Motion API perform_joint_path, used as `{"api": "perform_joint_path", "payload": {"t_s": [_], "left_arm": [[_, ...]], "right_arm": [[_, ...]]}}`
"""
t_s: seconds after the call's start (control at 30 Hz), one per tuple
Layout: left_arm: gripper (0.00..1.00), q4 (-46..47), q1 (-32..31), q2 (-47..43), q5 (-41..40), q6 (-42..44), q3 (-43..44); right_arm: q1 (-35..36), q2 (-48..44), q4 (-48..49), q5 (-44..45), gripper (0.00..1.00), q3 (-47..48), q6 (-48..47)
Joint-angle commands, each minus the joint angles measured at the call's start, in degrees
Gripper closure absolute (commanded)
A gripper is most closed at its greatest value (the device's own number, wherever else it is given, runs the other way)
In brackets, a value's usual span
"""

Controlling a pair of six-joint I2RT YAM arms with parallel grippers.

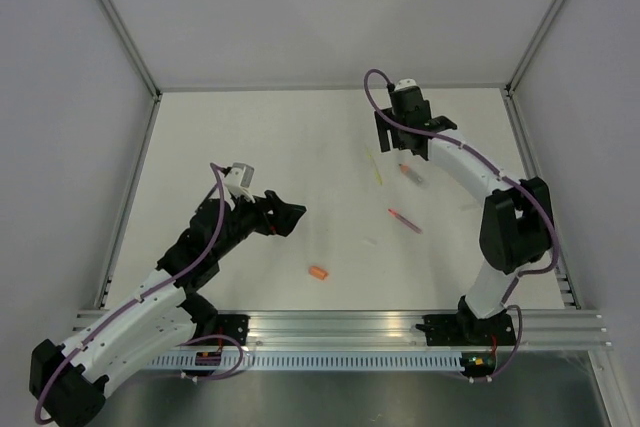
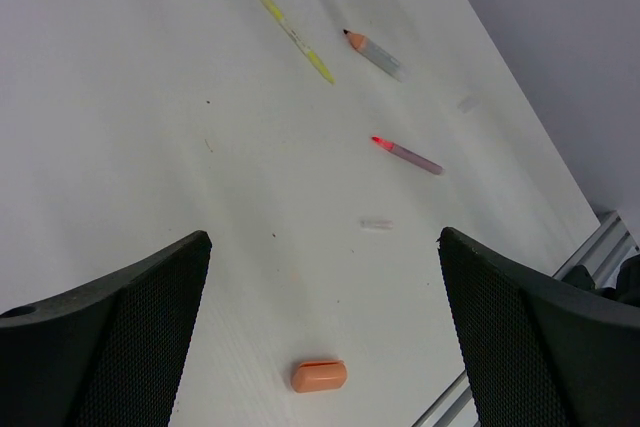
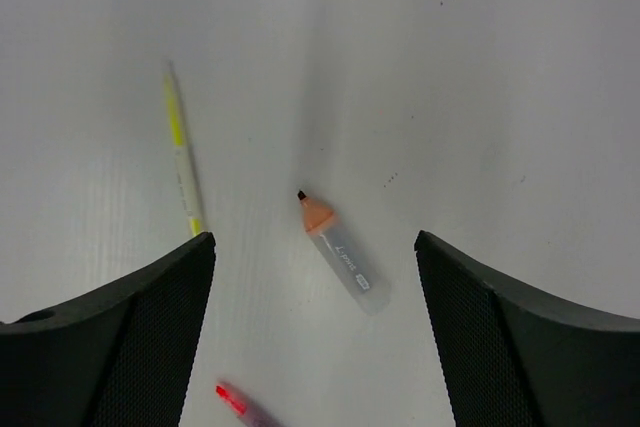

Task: Insert the pens into the pen caps

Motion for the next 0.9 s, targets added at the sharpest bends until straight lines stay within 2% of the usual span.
{"api": "perform_joint_path", "payload": {"t_s": [0.0, 0.2, 0.5, 0.67, 0.87], "left_arm": [[0.0, 2.5, 0.1, -0.4, -1.0, 0.1, -0.5], [0.0, 2.6, 0.1, -0.1, -0.3, 0.0, -0.5], [0.0, 2.6, 0.1, -0.2, -0.1, -0.1, -0.4], [0.0, 2.5, 0.1, -0.2, -0.3, 0.1, -0.4], [0.0, 2.5, 0.2, -0.4, -0.7, 0.2, -0.4]], "right_arm": [[-3.1, 4.3, -4.9, -5.3, 0.14, 2.5, -3.9], [-5.4, 11.4, -8.4, -8.2, 0.2, 4.1, -9.6], [-8.3, 13.9, -10.3, -9.4, 0.24, 4.0, -12.2], [-10.1, 15.0, -11.1, -14.9, 0.32, 3.2, -12.9], [-10.3, 16.6, -12.6, -14.6, 0.43, 4.0, -12.5]]}}
